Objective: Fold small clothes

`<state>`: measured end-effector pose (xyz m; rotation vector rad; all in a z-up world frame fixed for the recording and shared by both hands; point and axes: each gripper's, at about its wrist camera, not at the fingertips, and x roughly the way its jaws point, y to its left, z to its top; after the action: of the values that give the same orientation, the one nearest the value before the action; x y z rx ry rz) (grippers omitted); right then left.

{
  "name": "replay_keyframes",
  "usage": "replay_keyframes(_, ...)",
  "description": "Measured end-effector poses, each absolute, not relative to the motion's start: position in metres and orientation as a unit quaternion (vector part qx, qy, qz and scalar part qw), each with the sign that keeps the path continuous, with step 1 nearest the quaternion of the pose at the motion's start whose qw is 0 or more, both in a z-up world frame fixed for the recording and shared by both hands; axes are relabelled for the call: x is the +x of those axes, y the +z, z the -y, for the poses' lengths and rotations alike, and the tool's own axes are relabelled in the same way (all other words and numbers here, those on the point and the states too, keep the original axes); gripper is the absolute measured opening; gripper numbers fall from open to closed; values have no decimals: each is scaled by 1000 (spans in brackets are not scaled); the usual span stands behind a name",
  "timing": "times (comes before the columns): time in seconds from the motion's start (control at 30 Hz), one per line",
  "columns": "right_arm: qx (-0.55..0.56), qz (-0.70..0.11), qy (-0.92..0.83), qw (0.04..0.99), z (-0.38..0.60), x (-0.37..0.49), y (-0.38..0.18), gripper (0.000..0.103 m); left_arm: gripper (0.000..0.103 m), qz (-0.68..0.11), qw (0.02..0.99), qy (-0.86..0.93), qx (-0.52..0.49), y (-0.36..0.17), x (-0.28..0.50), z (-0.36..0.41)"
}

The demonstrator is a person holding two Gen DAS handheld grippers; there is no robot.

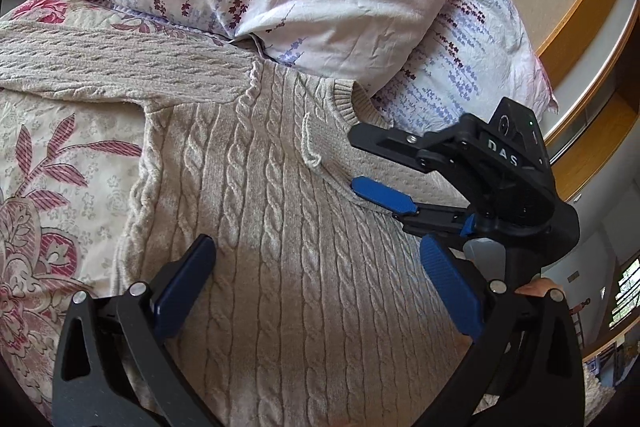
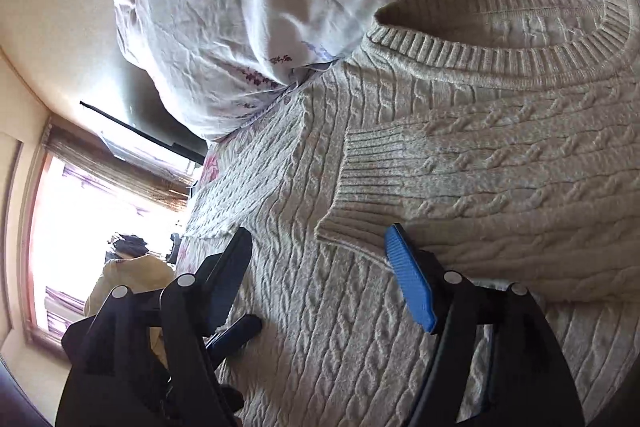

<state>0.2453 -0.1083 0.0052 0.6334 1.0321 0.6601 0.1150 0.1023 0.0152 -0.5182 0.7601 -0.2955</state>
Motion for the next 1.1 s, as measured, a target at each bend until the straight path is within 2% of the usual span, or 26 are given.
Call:
replay_keyframes(0.03, 304, -470, 316, 766, 113, 242, 11, 71, 101, -366, 885, -140, -251, 19, 112, -112)
replay_keyframes(0.07, 311, -458, 321, 769, 118, 239, 21, 76, 101, -363, 887, -132, -255, 24, 108, -126)
replay_keyframes(0.17, 277, -398, 303, 820, 151, 215, 45, 98, 101, -337, 898, -76, -271, 36, 101, -177)
replay_keyframes(0.2, 263, -375, 294, 839, 161, 207, 50, 102, 101, -334, 902, -45, -270, 38, 101, -195)
replay_keyframes(0.3, 259, -327, 285, 863, 188, 192, 50, 102, 101, -350, 888, 28, -296, 34, 108, -243)
replay_keyframes(0.37, 291, -304, 297, 857, 198, 186, 41, 102, 99, -354, 864, 48, -354, 26, 113, -272)
replay_keyframes(0.5, 327, -320, 302, 836, 208, 197, 28, 102, 77, -342, 824, 74, -445, 11, 120, -310)
replay_keyframes(0.63, 307, -318, 309, 842, 200, 193, 31, 102, 70, -322, 798, 94, -501, 5, 127, -334)
replay_keyframes(0.73, 311, -312, 314, 841, 201, 192, 32, 102, 60, -307, 775, 112, -541, 0, 132, -350)
replay_keyframes(0.8, 318, -313, 313, 839, 204, 192, 30, 102, 48, -305, 766, 121, -553, -4, 137, -358)
replay_keyframes(0.9, 336, -312, 311, 833, 210, 193, 28, 102, 21, -298, 754, 137, -569, -12, 140, -370)
replay_keyframes(1.0, 351, -305, 312, 828, 216, 193, 28, 102, 8, -298, 749, 149, -573, -13, 142, -375)
replay_keyframes(1.1, 358, -297, 316, 827, 219, 193, 31, 102, 6, -283, 787, 129, -533, 15, 151, -359)
